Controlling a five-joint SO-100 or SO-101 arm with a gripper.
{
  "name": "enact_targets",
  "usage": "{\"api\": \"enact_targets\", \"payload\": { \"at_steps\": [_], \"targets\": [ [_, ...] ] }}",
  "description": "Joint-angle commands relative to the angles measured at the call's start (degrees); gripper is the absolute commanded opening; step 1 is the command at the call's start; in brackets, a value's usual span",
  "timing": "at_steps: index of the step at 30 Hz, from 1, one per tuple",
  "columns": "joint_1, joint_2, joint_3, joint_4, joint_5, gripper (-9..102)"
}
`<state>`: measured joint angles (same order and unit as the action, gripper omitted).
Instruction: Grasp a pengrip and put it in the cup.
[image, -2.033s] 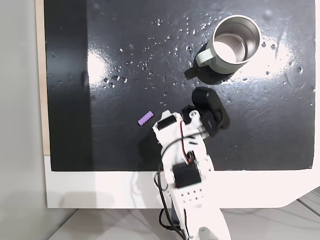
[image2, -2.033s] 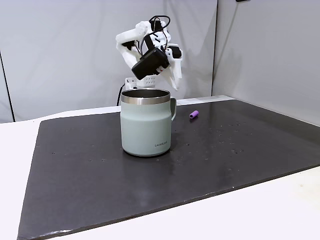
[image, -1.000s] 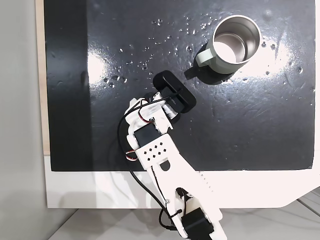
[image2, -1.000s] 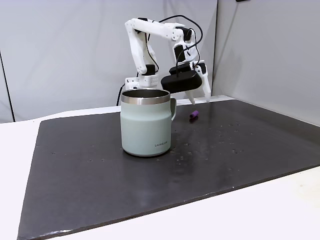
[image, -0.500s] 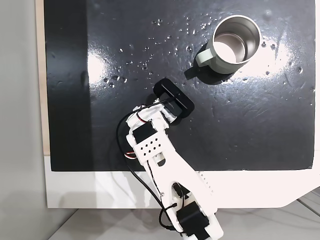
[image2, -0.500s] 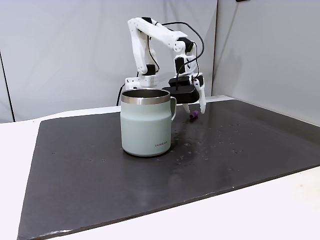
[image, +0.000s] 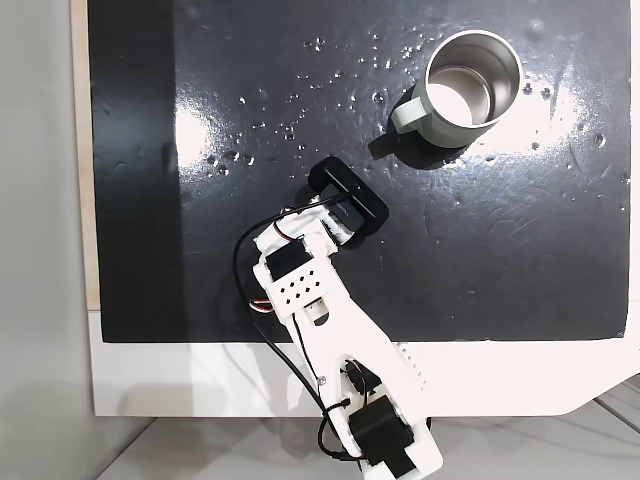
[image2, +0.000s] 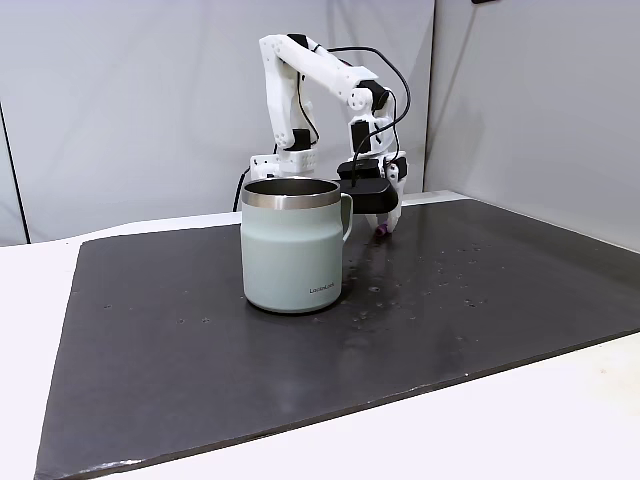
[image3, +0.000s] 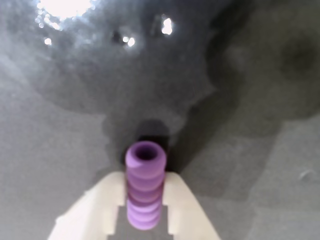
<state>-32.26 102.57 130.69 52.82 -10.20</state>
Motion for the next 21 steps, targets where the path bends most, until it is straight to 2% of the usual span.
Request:
{"api": "enact_targets", "payload": {
  "at_steps": [1, 12, 15, 21],
  "targets": [
    [0.8, -0.3, -1.4, -1.5, 0.7, 7],
    [1.3, -0.1, -2.2, -0.3, 1.1, 0],
    [2.2, 2.9, -4.7, 4.7, 1.1, 0],
    [5.4, 14.5, -12.7, 20.2, -0.9, 0]
  ]
}}
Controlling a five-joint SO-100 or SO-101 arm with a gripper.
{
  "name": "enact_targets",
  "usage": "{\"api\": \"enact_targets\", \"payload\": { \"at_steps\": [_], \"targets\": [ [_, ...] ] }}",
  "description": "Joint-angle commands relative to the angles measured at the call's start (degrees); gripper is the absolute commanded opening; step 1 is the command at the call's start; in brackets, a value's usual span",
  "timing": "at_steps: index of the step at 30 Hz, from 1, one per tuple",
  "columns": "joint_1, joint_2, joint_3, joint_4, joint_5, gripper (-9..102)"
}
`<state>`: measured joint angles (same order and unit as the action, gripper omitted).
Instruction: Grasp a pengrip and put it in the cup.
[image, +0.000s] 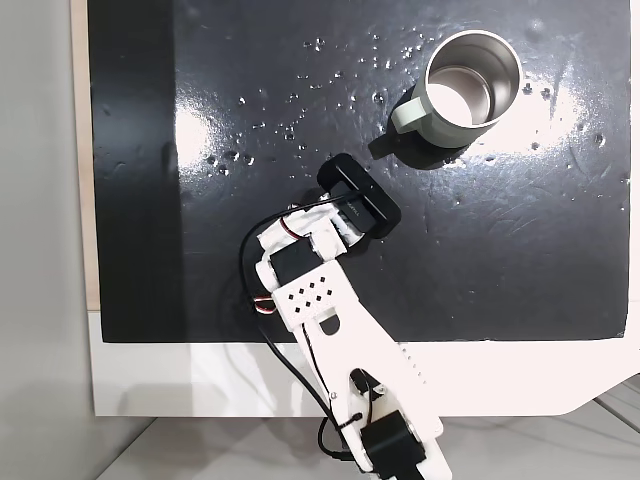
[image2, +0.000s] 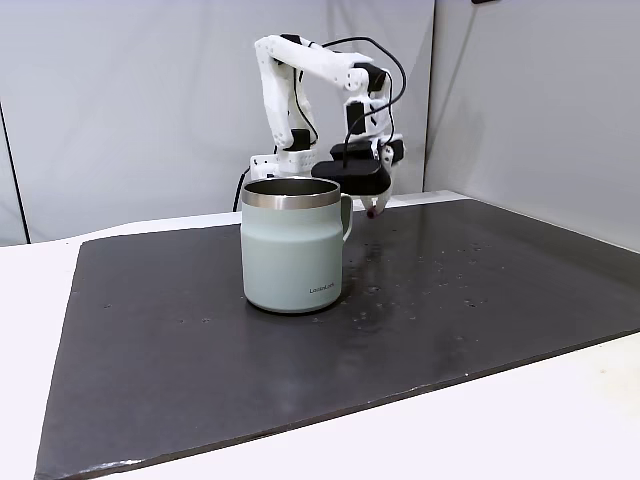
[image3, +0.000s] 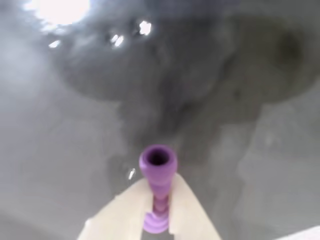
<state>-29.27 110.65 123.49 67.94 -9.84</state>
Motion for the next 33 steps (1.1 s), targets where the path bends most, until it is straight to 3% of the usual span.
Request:
{"api": "enact_targets", "payload": {
  "at_steps": [1, 7, 16, 33],
  "targets": [
    [3.7, 8.3, -6.5, 7.5, -2.3, 0],
    [17.1, 14.4, -11.4, 16.3, -12.4, 0],
    [38.4, 7.2, -24.3, 16.0, -26.7, 0],
    [43.5, -19.5, -64.2, 16.5, -26.3, 0]
  ]
}}
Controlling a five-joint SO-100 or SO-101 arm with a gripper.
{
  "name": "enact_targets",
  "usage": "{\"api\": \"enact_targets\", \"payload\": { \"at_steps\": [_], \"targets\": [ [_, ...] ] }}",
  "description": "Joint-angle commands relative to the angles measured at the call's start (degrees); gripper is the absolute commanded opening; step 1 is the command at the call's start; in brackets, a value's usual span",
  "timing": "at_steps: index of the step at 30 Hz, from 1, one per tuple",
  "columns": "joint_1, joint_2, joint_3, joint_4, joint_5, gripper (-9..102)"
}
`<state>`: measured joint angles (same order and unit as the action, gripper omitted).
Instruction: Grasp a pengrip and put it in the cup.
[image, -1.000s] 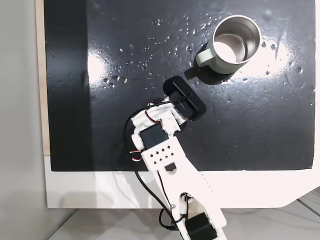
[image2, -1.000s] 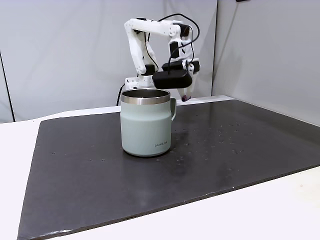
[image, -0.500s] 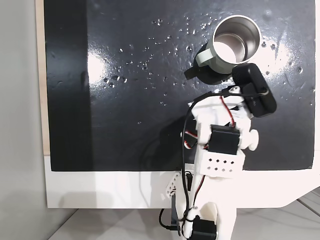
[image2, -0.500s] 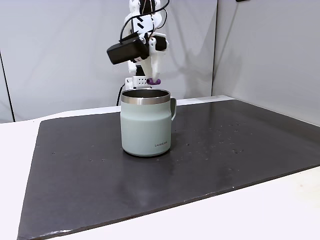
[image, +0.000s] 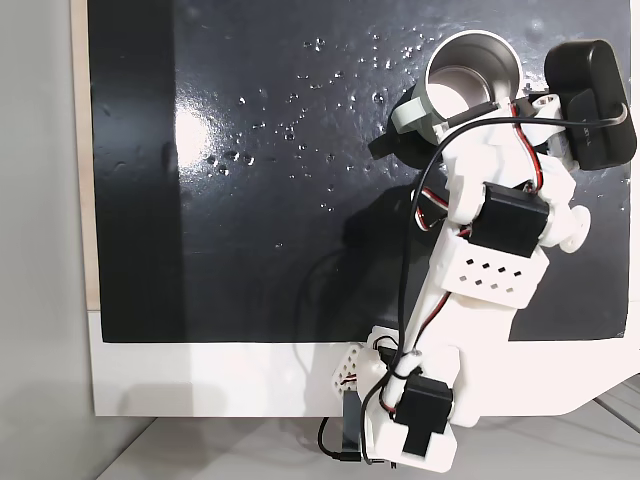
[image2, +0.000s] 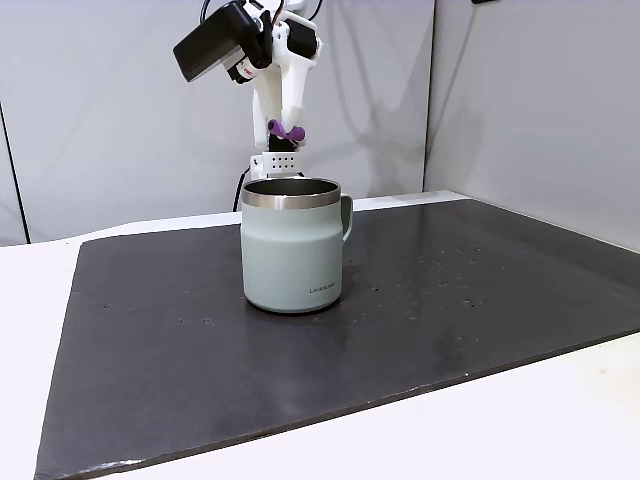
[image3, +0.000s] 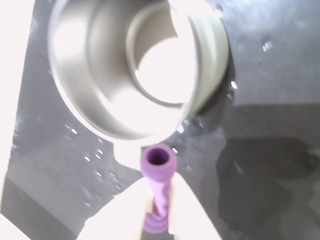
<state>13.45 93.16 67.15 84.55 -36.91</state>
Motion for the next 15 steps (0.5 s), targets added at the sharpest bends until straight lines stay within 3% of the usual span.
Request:
{"api": "enact_targets", "payload": {
  "at_steps": [1, 15],
  "targets": [
    [0.8, -3.3, -9.7, -0.1, 1.1, 0],
    [0.7, -10.0, -18.3, -1.3, 3.8, 1]
  ]
}}
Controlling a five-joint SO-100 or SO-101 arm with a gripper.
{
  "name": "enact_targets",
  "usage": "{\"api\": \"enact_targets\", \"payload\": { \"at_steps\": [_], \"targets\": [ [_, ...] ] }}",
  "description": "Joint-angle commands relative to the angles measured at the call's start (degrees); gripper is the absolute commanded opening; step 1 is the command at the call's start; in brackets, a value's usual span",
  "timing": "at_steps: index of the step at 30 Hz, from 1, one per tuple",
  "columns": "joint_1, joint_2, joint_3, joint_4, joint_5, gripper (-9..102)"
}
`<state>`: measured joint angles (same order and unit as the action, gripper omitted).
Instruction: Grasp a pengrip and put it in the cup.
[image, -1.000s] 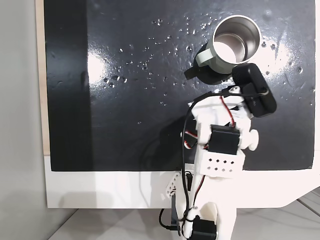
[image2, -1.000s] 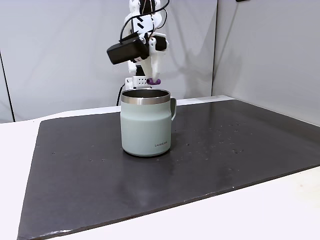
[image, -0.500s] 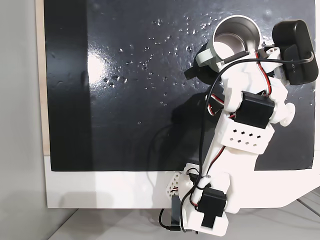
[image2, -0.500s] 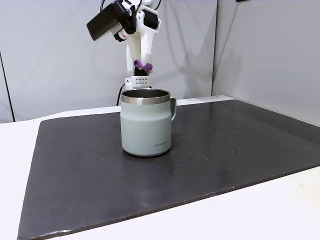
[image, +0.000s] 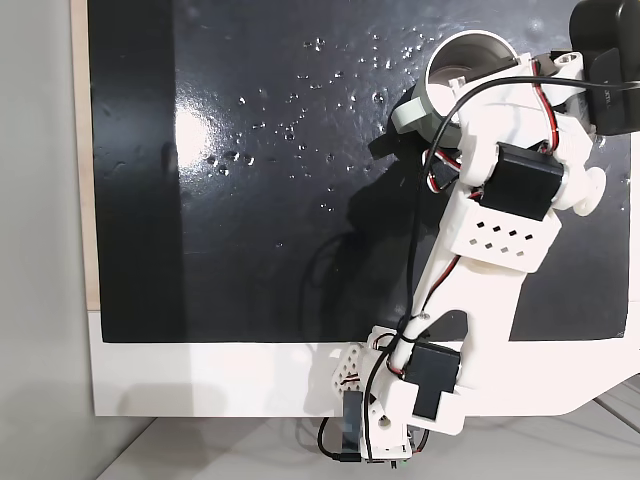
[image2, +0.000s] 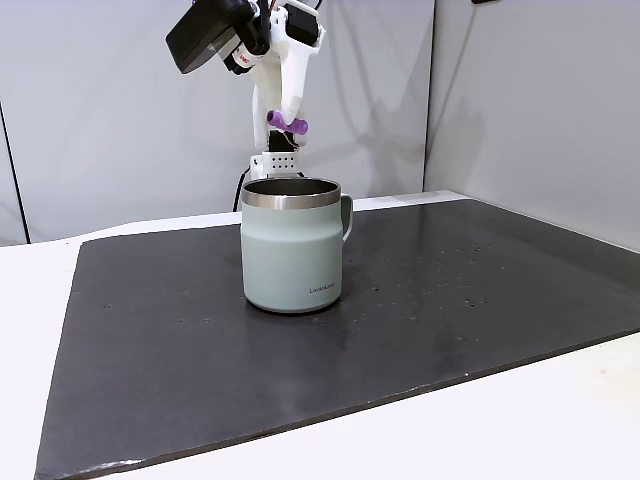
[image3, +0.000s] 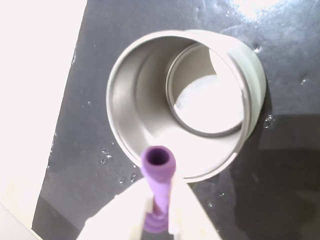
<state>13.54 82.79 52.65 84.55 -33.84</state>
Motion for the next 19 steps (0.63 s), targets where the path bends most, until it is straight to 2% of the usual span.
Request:
{"api": "enact_targets", "payload": {
  "at_steps": [1, 4, 5, 19],
  "targets": [
    [0.7, 0.4, -3.8, -1.1, 0.7, 5],
    [0.7, 0.4, -3.7, -0.3, 0.6, 27],
    [0.7, 0.4, -3.5, -0.2, 0.6, 29],
    [0.8, 0.4, -3.5, 1.0, 0.9, 30]
  ]
}}
